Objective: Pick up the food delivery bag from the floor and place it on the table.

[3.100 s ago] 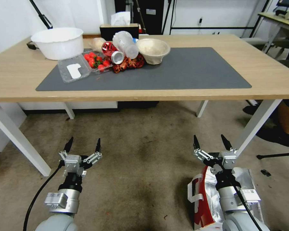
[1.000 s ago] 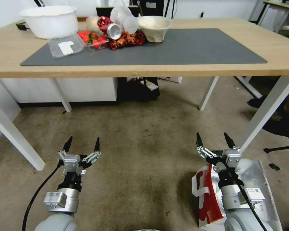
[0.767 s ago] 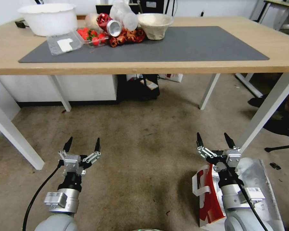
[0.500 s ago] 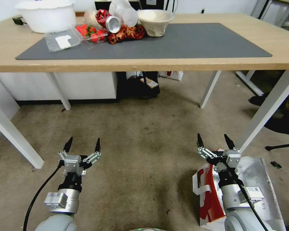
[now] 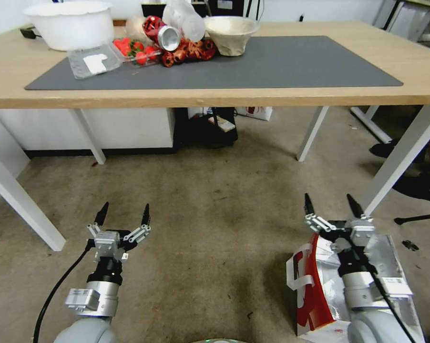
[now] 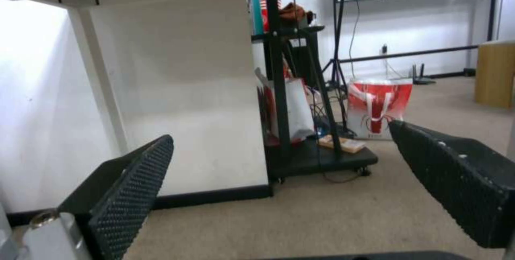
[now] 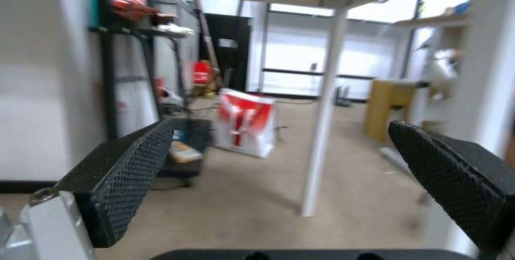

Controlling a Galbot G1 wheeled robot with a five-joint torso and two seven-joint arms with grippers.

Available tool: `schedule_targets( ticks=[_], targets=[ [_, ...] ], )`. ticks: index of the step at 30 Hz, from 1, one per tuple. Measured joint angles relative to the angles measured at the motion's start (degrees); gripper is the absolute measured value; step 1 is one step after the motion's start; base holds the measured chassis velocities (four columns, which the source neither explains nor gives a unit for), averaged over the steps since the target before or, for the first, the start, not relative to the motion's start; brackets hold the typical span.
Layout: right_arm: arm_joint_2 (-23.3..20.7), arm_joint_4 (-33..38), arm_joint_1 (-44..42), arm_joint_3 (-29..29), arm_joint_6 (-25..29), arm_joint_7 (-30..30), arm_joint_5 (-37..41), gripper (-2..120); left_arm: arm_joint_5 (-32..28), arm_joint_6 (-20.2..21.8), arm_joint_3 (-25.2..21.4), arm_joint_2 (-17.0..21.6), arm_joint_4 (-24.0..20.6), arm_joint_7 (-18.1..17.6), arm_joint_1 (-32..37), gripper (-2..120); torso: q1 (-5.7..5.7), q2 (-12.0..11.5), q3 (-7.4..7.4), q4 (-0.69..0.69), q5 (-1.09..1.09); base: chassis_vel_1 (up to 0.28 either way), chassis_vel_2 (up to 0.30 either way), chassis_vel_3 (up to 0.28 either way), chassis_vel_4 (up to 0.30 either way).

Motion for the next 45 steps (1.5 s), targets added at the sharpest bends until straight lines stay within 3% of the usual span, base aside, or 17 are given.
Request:
schedule_targets(
  ticks=[16, 33, 45],
  targets=[
    [-3.09, -9.53, -0.88, 14.73, 4.88, -3.42, 2.18, 100, -1.66, 1.57, -0.05, 0.11, 0.28, -0.44, -0.69, 99, 0.03, 0.16, 0.0, 0.0, 0.01, 0.0, 0.0, 0.0, 0.0],
    [-5.44, -18.46, 0.41, 17.15, 5.95, -3.15, 1.45, 100, -2.2, 1.67, -1.11, 1.5, 2.41, -0.84, -1.27, 99, 0.04, 0.24, 0.0, 0.0, 0.0, 0.0, 0.0, 0.0, 0.0],
    [-8.84, -26.96, 3.28, 16.98, 3.72, -3.87, 2.15, 100, -2.26, 1.93, -1.03, 1.63, 3.29, -0.85, -2.04, 99, 0.05, 0.28, 0.0, 0.0, 0.0, 0.0, 0.0, 0.0, 0.0]
  ],
)
